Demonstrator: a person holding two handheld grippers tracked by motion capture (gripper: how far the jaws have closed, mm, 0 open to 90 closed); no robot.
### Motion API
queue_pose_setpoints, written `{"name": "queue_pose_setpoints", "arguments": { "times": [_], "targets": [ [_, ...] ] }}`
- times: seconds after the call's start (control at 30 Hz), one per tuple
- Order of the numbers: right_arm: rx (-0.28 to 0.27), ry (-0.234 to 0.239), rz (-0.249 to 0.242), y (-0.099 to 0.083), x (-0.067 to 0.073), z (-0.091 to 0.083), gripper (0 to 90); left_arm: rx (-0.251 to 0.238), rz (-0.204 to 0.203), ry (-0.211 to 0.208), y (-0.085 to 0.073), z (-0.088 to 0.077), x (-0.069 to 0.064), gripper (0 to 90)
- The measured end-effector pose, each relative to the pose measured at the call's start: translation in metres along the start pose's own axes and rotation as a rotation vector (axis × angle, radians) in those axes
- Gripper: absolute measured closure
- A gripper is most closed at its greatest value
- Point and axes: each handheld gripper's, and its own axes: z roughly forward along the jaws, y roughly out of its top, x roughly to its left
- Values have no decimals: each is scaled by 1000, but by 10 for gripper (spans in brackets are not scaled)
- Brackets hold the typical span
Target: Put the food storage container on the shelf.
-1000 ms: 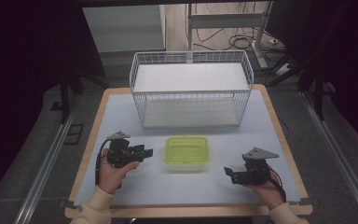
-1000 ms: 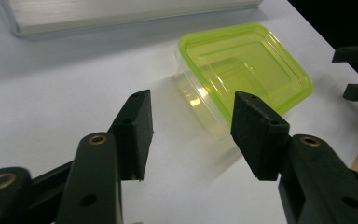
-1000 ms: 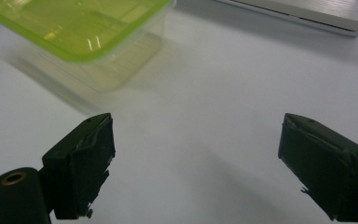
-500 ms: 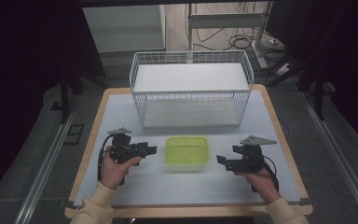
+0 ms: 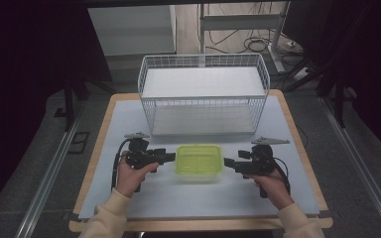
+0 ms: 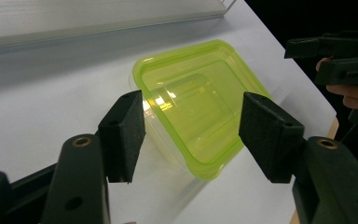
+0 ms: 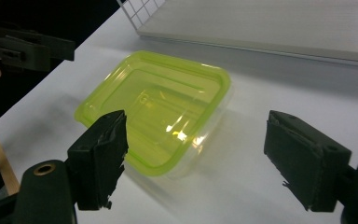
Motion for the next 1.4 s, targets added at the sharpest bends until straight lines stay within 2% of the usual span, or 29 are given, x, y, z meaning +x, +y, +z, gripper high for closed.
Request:
{"name": "queue_pose_setpoints", "arguments": {
  "times": [0.1,0.2,0.33,0.53,0.7,0.97,1.13,1.23,1.3,1.4],
  "targets": [
    [5,23,2,4,1,7,231,-1,-27,-11,1,2,3,403],
    [17,33,11,7,2,15,252,2,-44,7,1,5,8,398],
    [25,6,20,12,-1,24,285,22,-73,16,1,14,13,398],
    [54,21,89,13,-13,36,317,73,-100,6,-1,31,17,392],
    [91,19,116,12,-17,43,350,67,-135,-2,-2,36,22,413],
    [140,53,172,2,-21,55,448,111,-152,-30,-4,45,28,436],
    [150,69,195,0,-25,56,529,129,-169,-68,-6,49,30,509],
    [155,98,217,-1,-26,56,591,142,-175,-108,-8,51,30,605],
    [162,139,230,-1,-28,57,647,147,-161,-98,-9,52,28,684],
    [168,143,236,-1,-28,56,713,135,-171,-109,-9,48,28,720]
  ]
}}
